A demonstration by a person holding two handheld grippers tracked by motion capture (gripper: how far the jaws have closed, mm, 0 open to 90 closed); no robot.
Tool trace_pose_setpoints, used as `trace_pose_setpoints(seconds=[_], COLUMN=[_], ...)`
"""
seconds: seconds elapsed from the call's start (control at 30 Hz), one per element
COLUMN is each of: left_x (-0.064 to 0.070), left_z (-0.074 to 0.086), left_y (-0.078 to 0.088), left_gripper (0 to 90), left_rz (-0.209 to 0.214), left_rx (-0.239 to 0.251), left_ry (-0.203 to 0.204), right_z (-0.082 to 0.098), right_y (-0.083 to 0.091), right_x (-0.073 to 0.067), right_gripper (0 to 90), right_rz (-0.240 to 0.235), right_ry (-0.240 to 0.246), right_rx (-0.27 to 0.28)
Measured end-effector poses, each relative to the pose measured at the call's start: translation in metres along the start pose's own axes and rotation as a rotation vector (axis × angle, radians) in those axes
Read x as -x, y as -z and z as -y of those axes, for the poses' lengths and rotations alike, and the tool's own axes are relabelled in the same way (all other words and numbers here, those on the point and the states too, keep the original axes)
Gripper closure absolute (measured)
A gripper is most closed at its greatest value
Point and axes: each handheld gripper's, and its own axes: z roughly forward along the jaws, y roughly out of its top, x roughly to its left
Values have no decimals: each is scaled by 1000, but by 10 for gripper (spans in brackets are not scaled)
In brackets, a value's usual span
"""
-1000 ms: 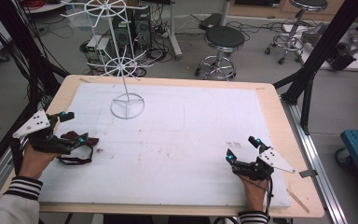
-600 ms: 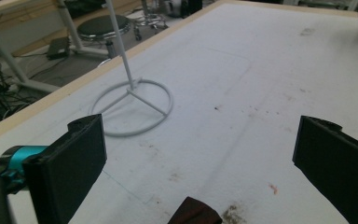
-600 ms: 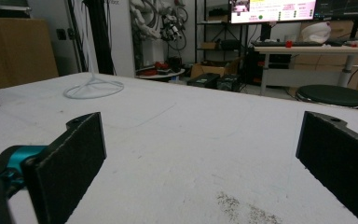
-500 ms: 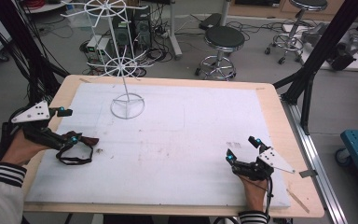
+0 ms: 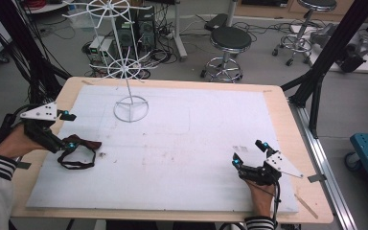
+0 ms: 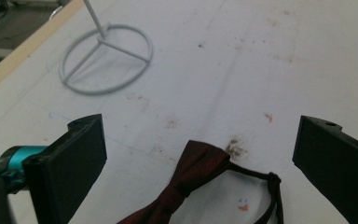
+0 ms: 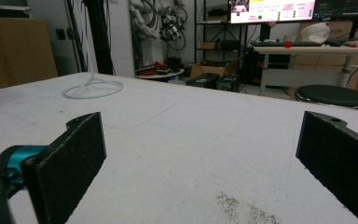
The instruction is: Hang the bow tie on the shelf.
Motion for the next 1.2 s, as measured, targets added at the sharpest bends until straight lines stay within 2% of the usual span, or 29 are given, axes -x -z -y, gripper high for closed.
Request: trace_pose_setpoints(seconds=[0.17, 0.4, 0.47, 0.83, 0.97, 1.1, 1.2], left_x=[-6, -14, -16, -20, -21, -22, -22], left_z=[3, 7, 7, 13, 15, 17, 17], left_y=[-8, -20, -22, -39, -47, -51, -53], left_gripper=[32, 33, 82, 103, 133, 178, 231], left_rz=[34, 54, 65, 77, 98, 103, 99], left_rx=[-76, -174, -185, -291, -340, -369, -388], left_ry=[-21, -35, -49, -56, -68, -59, -72], right_z=[0, 0, 0, 0, 0, 0, 0], right_y=[0, 0, 0, 0, 0, 1, 1], right_x=[0, 0, 0, 0, 0, 0, 0], right_gripper=[7, 7, 7, 7, 7, 7, 7], right_rz=[1, 2, 2, 0, 0, 2, 1], right_ry=[1, -1, 2, -2, -4, -6, -4], right_rx=[0, -2, -1, -1, -2, -2, -2])
